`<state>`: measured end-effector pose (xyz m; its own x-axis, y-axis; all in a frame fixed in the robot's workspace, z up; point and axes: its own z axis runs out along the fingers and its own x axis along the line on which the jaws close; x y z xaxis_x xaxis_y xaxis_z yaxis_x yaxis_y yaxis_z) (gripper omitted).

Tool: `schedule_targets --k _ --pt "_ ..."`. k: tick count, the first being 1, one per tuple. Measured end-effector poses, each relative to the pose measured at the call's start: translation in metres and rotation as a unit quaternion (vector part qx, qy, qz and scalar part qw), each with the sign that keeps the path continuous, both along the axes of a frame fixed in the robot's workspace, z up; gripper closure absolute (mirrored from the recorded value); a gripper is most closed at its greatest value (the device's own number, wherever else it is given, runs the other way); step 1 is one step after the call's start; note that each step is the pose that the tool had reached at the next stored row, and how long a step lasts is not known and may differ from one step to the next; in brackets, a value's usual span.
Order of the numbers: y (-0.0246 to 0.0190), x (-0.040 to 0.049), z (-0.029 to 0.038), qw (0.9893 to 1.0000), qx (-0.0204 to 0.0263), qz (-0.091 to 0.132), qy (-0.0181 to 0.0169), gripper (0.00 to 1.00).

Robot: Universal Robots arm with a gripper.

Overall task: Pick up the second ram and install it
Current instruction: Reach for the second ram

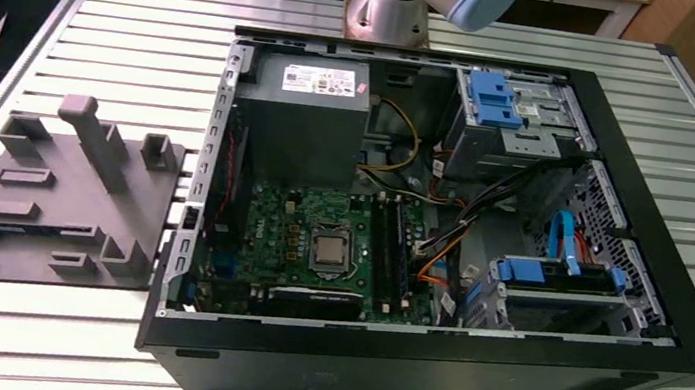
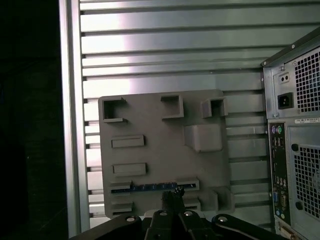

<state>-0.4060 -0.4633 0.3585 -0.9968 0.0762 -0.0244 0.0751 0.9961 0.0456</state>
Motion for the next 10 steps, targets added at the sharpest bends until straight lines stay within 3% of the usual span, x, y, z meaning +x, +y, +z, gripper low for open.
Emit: schedule_targets --k 10 --pt "-0.0017 -0.002 -0.0033 1.0 0.0 0.0 0.0 0.89"
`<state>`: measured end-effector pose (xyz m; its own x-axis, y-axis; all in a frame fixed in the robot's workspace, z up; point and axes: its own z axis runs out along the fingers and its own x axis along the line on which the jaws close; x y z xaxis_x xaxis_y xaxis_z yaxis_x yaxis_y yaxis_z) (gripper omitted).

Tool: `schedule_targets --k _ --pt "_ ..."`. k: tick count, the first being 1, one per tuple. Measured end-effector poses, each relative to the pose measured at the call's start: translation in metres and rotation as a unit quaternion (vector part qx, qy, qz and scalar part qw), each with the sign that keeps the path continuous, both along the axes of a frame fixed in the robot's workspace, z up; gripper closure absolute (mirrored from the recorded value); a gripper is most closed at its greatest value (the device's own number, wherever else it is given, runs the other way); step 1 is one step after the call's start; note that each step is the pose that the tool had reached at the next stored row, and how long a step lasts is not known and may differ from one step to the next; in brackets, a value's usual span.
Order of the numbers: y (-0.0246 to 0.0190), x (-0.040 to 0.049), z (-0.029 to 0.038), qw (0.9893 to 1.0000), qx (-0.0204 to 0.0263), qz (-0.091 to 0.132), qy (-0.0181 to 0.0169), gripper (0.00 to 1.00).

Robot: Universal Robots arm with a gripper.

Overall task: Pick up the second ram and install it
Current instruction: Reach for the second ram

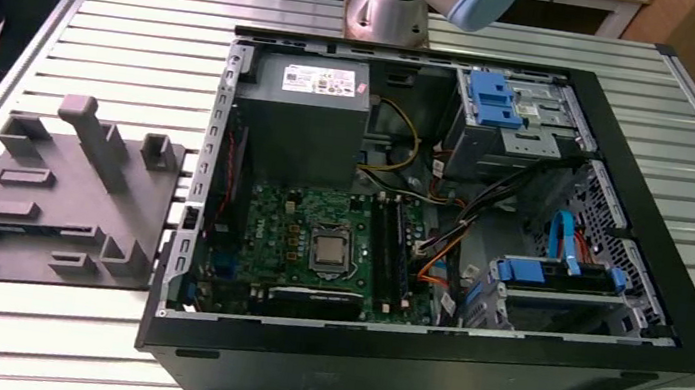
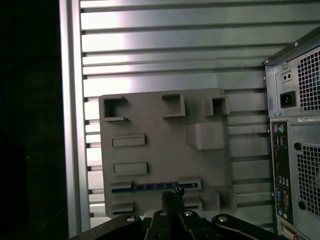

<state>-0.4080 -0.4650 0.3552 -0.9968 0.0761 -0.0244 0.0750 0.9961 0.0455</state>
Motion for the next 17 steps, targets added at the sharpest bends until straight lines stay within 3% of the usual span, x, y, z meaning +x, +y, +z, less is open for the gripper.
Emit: schedule_targets --k 17 --pt "-0.0011 -0.0055 -0.0042 1.0 0.0 0.0 0.0 0.89"
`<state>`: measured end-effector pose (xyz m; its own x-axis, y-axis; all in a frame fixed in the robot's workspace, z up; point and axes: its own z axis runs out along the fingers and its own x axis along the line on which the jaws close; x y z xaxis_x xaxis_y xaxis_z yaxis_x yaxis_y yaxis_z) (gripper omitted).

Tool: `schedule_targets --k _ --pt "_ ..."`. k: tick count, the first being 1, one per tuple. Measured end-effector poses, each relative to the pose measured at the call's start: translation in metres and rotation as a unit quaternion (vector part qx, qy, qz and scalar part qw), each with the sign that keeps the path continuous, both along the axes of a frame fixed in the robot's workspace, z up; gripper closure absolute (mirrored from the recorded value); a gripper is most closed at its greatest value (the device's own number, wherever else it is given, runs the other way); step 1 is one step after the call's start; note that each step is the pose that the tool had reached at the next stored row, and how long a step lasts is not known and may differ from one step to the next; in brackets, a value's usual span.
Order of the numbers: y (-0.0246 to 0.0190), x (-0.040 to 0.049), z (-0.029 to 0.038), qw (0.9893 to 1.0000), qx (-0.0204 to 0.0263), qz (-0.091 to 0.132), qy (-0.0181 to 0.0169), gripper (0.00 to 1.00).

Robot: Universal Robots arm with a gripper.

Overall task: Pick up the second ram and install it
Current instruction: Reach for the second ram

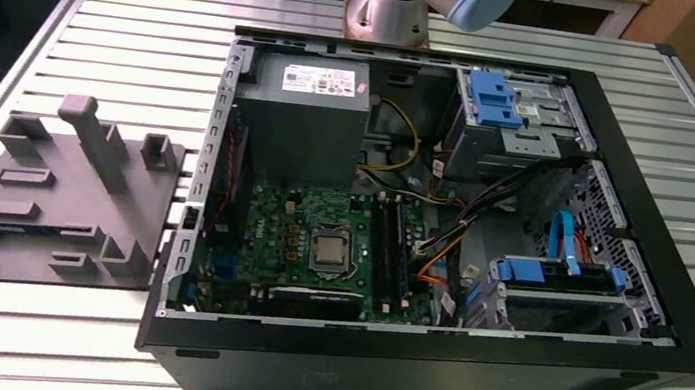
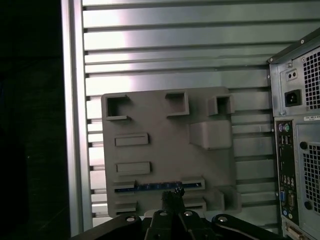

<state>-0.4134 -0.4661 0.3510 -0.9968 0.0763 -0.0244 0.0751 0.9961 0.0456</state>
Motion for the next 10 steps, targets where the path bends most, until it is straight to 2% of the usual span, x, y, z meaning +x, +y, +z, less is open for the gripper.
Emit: schedule_targets --k 10 --pt "-0.0005 -0.0032 -0.0021 1.0 0.0 0.0 0.0 0.89"
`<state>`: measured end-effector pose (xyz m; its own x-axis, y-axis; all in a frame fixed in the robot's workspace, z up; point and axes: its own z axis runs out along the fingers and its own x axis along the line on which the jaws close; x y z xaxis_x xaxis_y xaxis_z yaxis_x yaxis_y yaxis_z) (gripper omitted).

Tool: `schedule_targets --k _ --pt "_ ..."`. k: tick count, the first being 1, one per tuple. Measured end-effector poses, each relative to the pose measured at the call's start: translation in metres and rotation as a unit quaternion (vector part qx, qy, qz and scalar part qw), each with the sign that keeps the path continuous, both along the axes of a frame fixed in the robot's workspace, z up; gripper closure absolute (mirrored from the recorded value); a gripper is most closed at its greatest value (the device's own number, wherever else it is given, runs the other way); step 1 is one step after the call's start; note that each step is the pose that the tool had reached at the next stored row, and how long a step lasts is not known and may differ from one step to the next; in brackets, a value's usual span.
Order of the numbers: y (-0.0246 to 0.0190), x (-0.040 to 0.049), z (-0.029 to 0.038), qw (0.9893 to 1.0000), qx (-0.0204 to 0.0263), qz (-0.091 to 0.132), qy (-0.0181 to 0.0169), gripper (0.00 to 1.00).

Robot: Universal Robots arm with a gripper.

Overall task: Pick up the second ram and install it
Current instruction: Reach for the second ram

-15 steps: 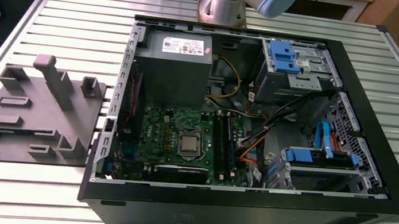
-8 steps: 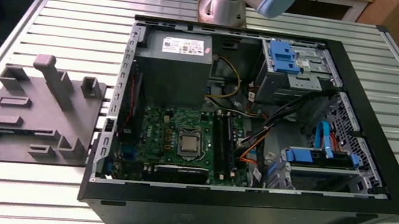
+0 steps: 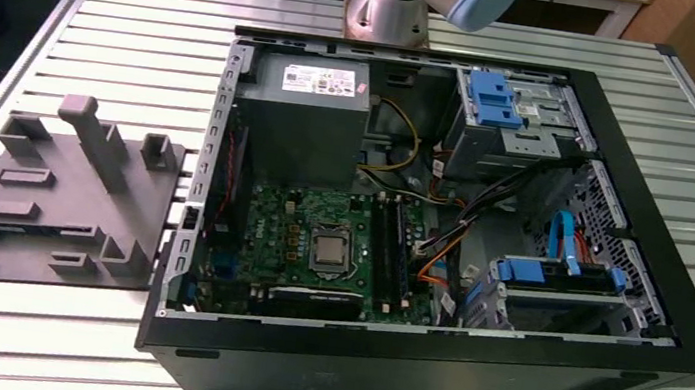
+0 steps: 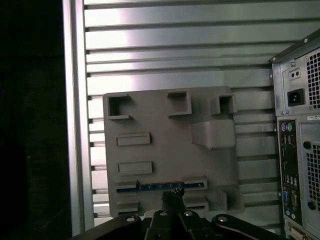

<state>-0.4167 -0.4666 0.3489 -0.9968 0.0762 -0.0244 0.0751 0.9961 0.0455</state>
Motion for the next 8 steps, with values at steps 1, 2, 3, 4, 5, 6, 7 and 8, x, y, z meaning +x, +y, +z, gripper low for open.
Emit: schedule_targets --k 1,2,3,4,5,6,7,8 --pt "-0.0001 -0.0002 -0.0003 1.0 0.0 0.0 0.0 0.89" --pt "-0.0002 -0.0005 -0.0006 1.0 0.0 0.0 0.0 0.89" --pt "-0.0003 -0.0007 -0.001 1.0 0.0 0.0 0.0 0.89" --pt "-0.0004 -0.001 -0.0013 1.0 0.0 0.0 0.0 0.89" --pt "-0.0006 -0.0013 -0.0018 1.0 0.0 0.0 0.0 0.89" --pt "-0.0007 -0.0016 -0.0022 1.0 0.0 0.0 0.0 0.89" --pt "-0.0009 -0.0019 -0.0026 1.0 0.0 0.0 0.0 0.89" --pt "-0.001 -0.0021 -0.003 1.0 0.0 0.0 0.0 0.89"
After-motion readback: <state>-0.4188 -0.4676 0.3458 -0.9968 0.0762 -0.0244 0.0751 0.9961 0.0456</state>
